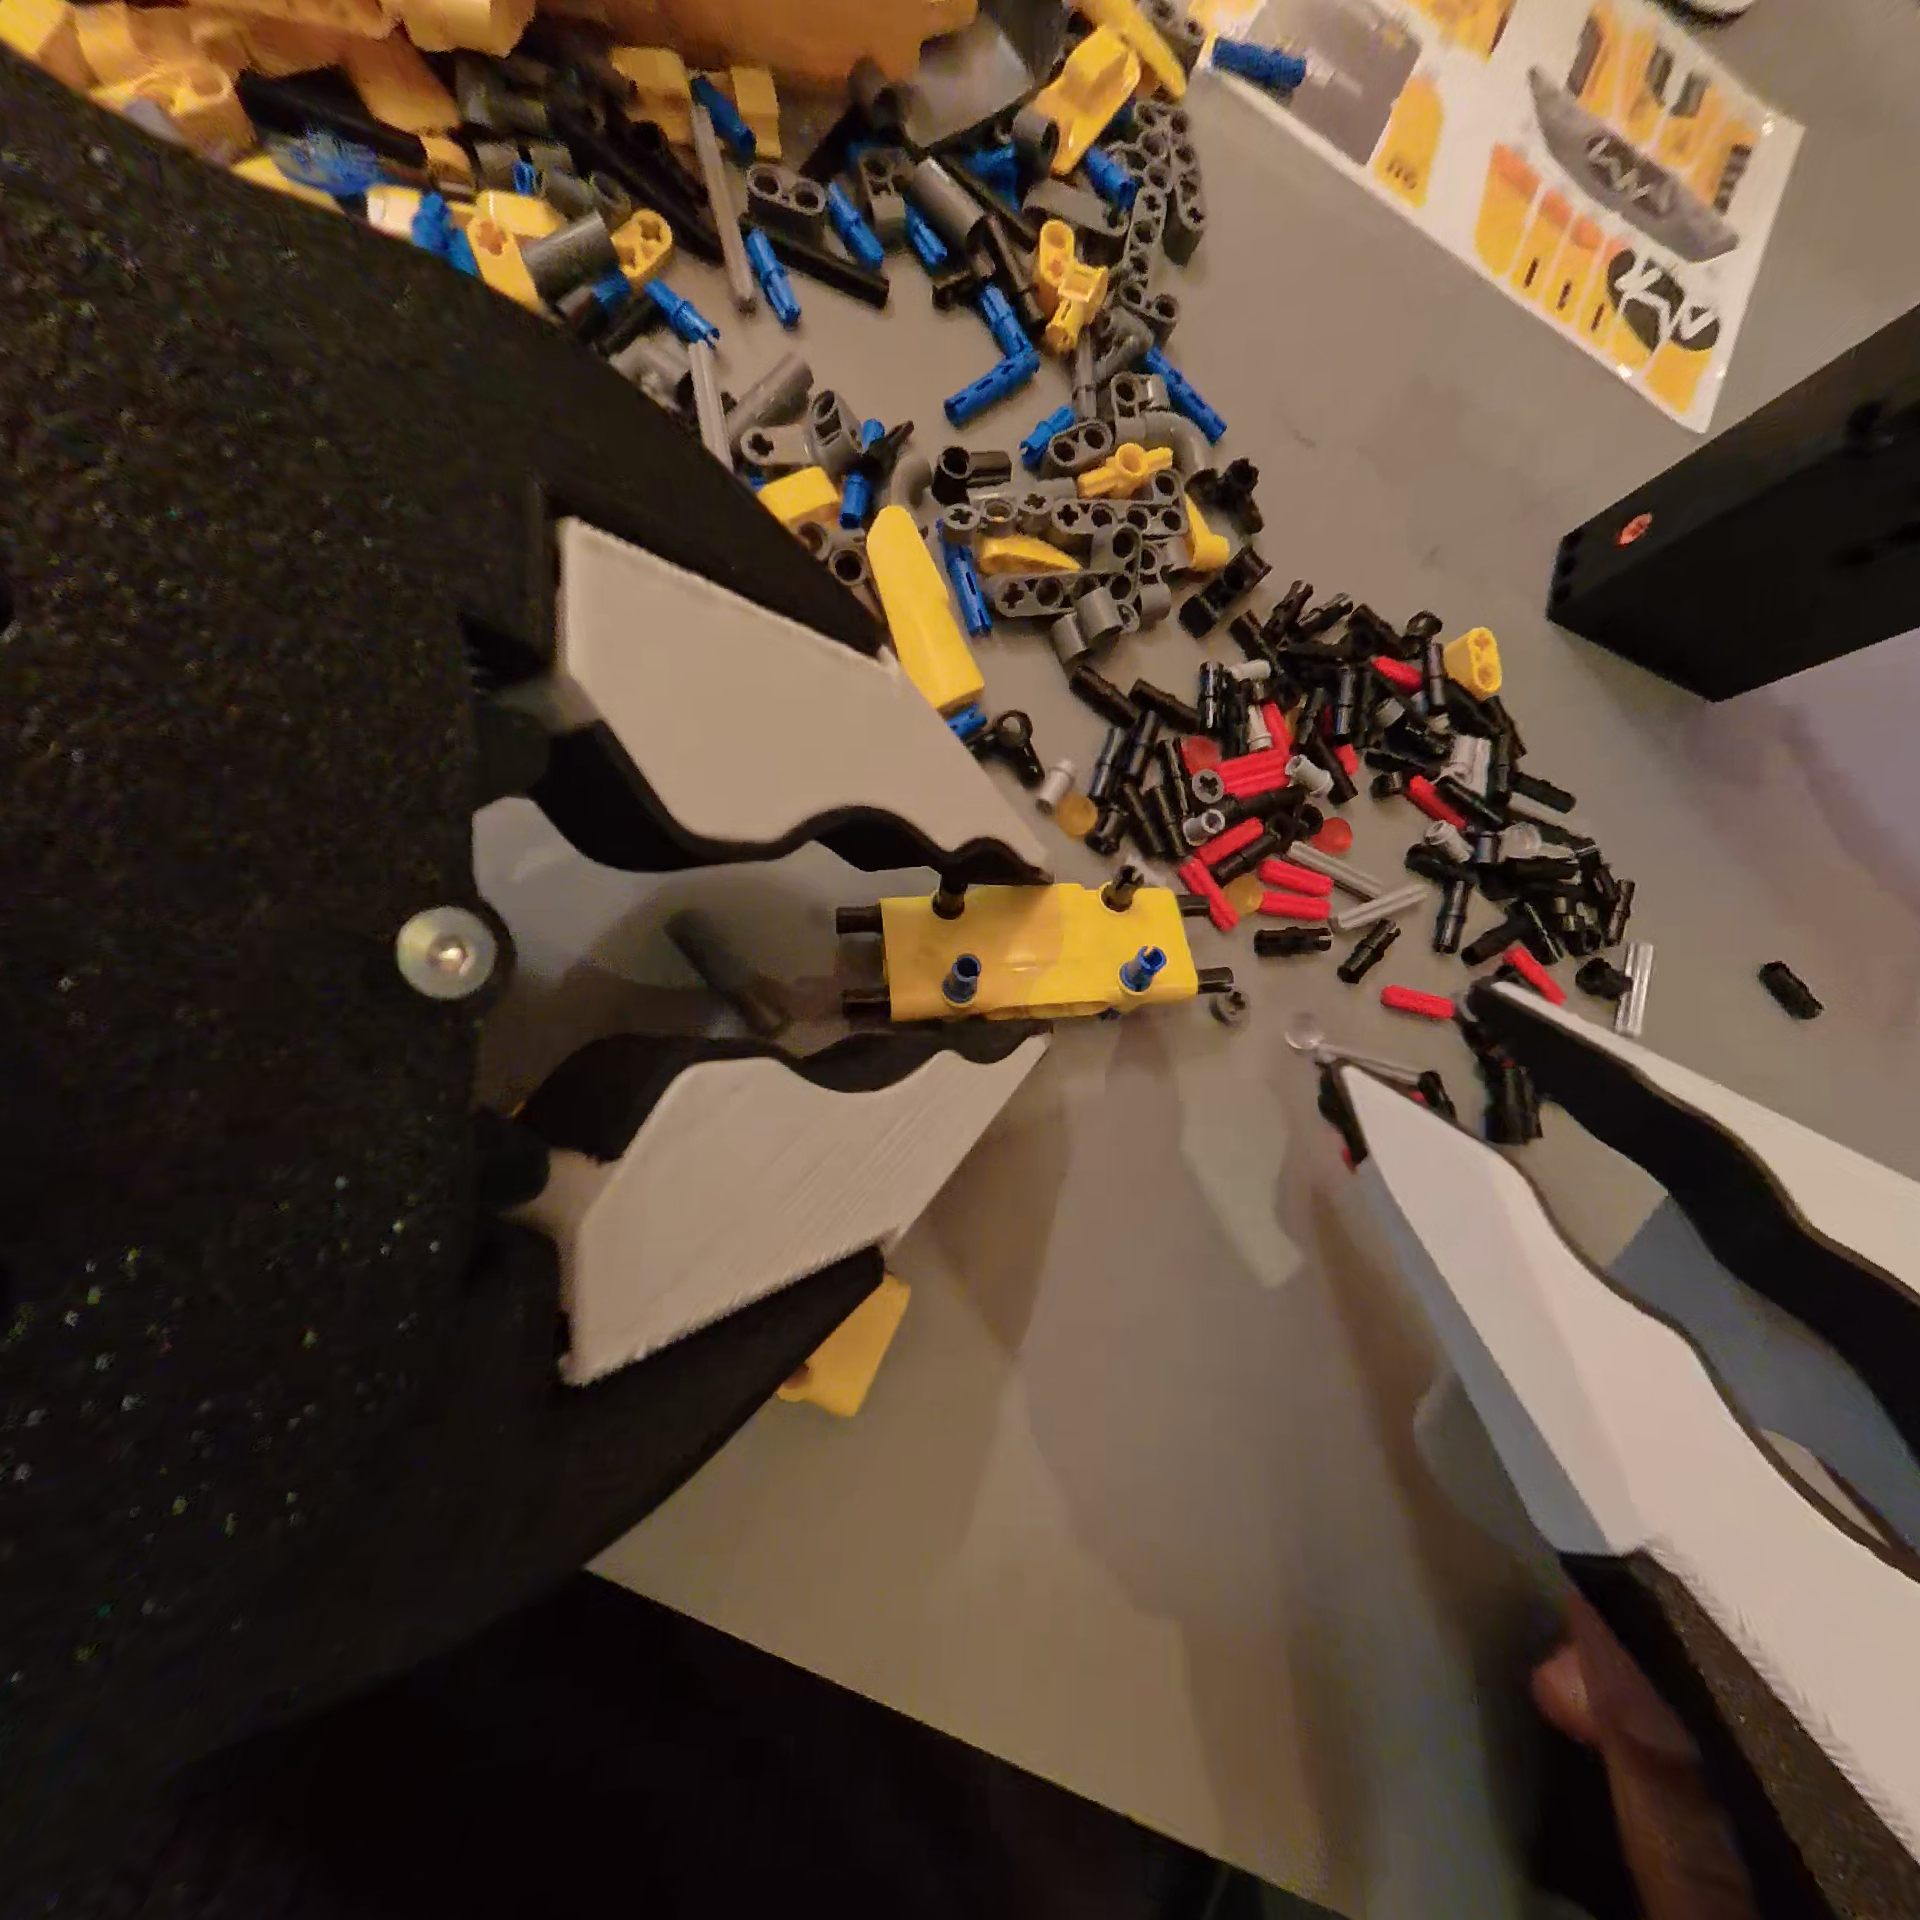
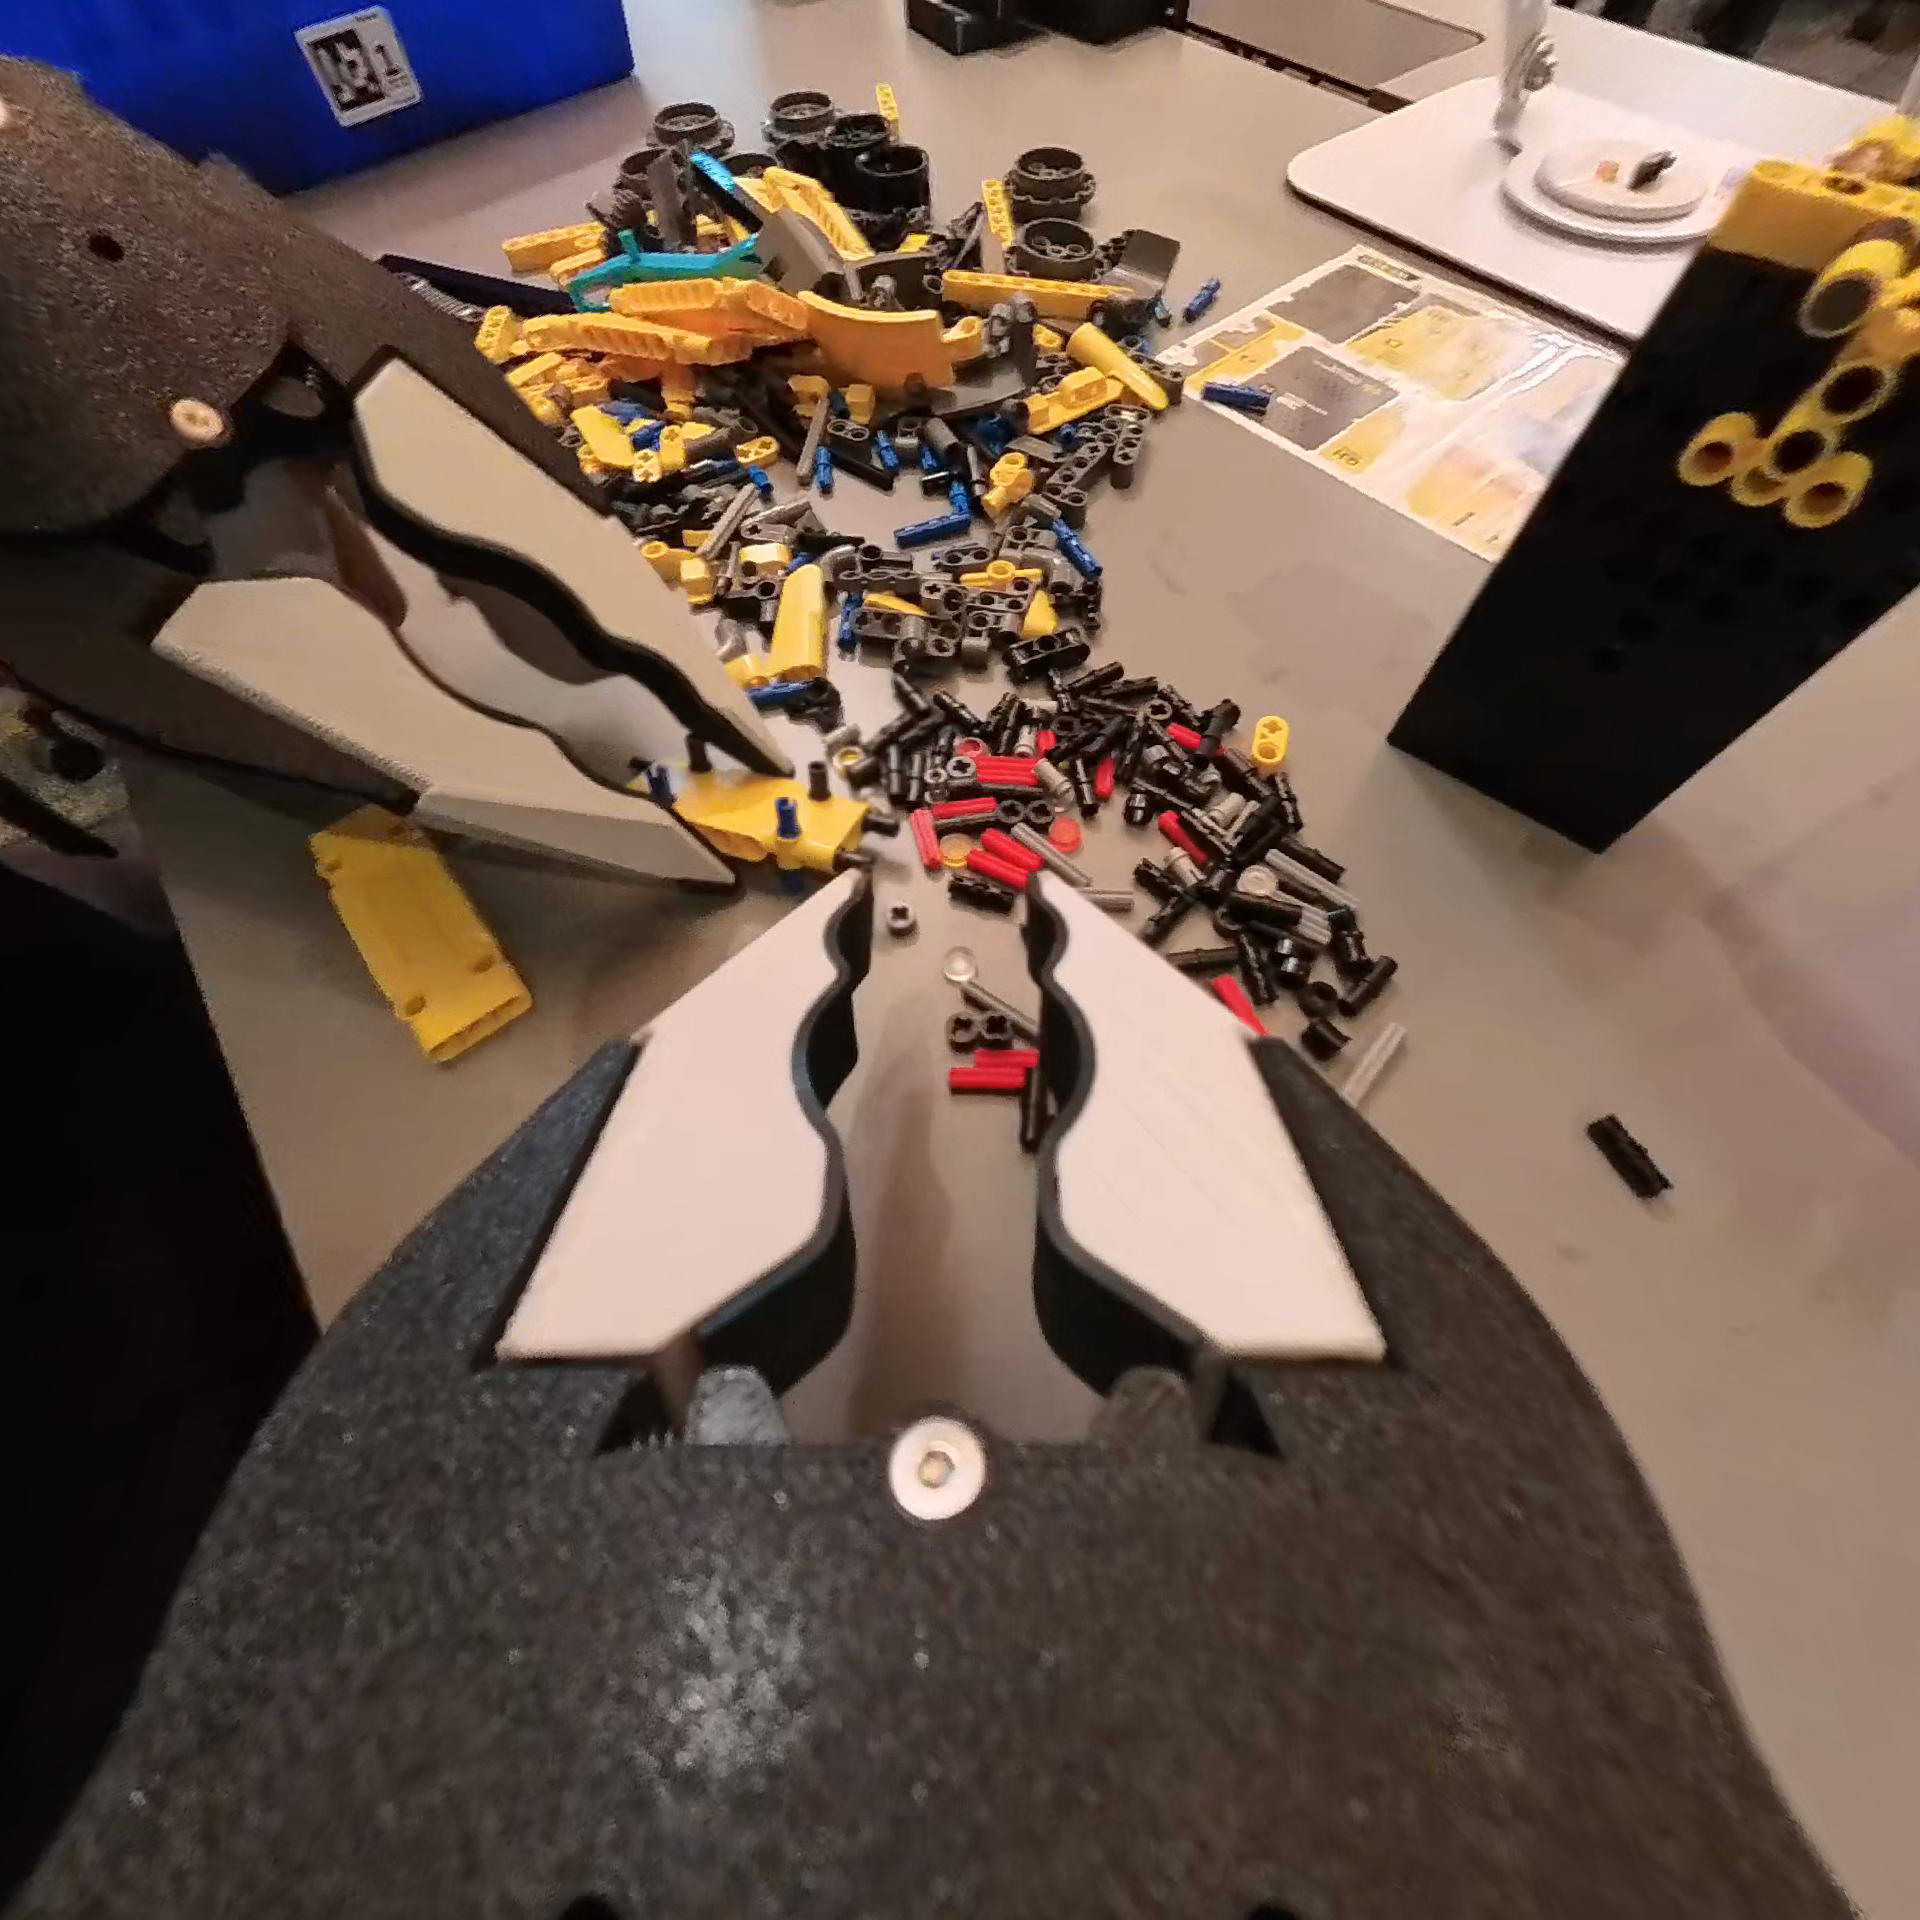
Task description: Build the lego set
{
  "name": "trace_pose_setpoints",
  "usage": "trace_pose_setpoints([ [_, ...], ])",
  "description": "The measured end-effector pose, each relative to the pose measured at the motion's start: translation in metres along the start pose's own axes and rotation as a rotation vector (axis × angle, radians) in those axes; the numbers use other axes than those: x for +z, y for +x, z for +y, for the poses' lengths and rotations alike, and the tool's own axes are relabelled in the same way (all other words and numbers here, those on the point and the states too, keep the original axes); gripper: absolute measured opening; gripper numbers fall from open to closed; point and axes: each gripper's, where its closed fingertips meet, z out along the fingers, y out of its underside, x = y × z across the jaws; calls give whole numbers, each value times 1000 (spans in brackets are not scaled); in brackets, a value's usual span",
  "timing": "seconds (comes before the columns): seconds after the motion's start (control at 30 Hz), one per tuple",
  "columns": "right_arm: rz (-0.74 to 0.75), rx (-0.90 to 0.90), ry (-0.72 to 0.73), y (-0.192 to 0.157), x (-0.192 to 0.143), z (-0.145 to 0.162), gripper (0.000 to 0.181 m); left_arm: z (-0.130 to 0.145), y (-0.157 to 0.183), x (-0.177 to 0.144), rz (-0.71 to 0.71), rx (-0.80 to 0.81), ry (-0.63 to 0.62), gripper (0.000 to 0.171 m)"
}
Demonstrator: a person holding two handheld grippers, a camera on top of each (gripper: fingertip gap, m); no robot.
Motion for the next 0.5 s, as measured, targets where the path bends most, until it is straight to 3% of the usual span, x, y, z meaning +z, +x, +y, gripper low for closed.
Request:
trace_pose_setpoints([
  [0.3,-179,-231,143,-25,-24,-22,30,-18,-8,-40,199,-49,245,25],
  [0.33,-200,-270,164,-30,-26,-25,29,-19,-2,-45,278,-80,269,25],
  [0.4,-226,-319,174,-37,-25,-27,10,-25,13,-57,487,-191,317,25],
  [0.5,-320,-329,222,-55,-23,-36,10,-34,25,-73,731,-363,368,25],
])
